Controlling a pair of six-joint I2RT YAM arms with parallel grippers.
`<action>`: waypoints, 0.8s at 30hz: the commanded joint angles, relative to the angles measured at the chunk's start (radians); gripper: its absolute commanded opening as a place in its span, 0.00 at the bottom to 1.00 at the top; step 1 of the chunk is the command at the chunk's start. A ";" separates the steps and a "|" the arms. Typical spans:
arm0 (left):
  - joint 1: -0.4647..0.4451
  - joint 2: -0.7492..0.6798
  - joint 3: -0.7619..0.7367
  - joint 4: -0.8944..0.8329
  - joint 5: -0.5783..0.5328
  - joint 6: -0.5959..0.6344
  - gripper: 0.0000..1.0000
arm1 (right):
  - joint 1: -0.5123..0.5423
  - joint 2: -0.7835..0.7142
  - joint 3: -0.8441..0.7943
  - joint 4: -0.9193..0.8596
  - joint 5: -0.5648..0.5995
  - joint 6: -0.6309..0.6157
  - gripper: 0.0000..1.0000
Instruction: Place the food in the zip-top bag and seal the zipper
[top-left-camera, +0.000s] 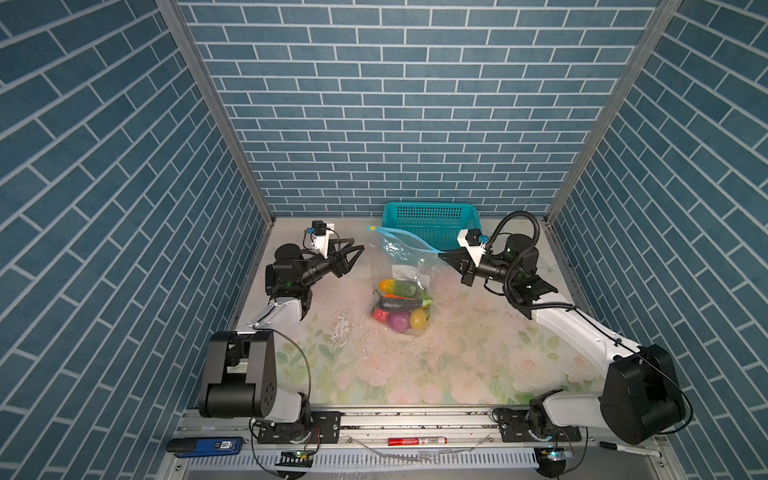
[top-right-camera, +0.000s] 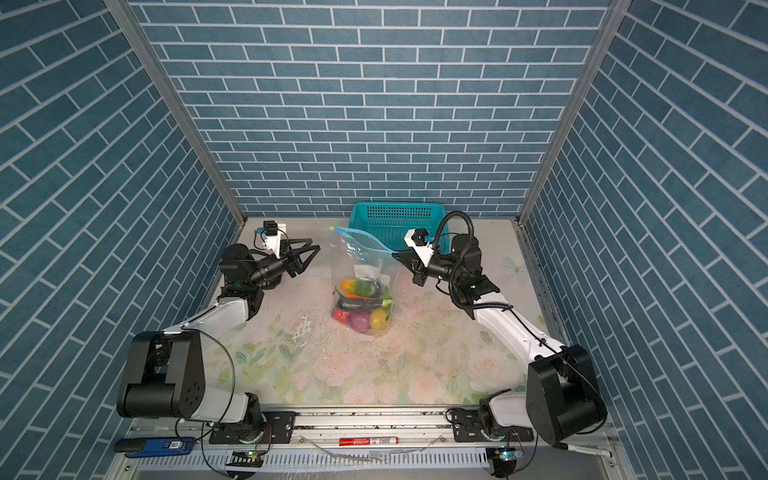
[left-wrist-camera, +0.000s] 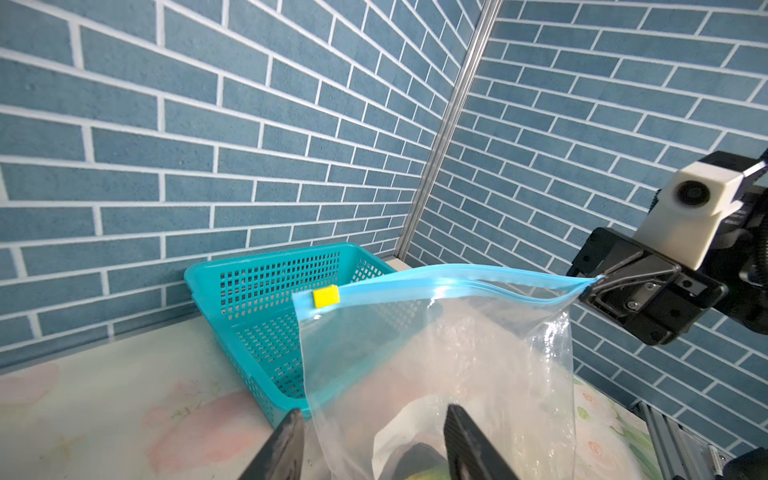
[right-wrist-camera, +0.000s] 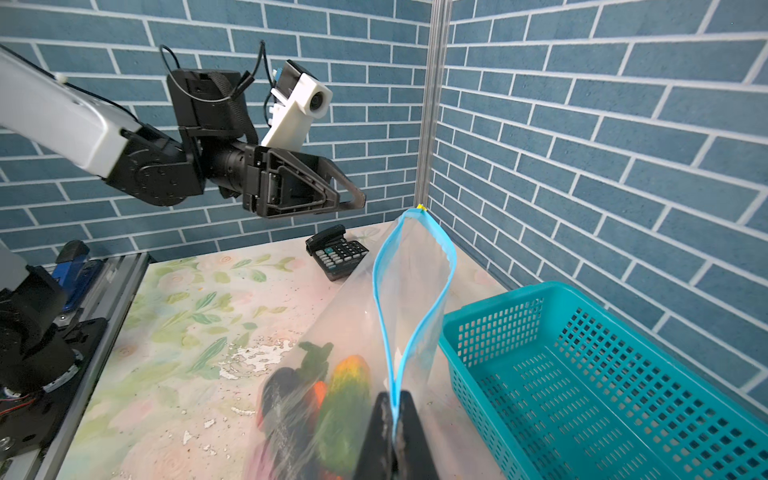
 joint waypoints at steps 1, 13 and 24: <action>0.020 0.054 0.055 0.156 0.092 -0.018 0.56 | -0.015 0.009 0.075 0.026 -0.076 0.009 0.00; 0.006 0.320 0.217 0.364 0.195 -0.182 0.63 | -0.024 0.027 0.113 0.003 -0.112 0.010 0.00; -0.029 0.382 0.246 0.392 0.226 -0.181 0.58 | -0.025 0.038 0.135 -0.024 -0.110 0.011 0.00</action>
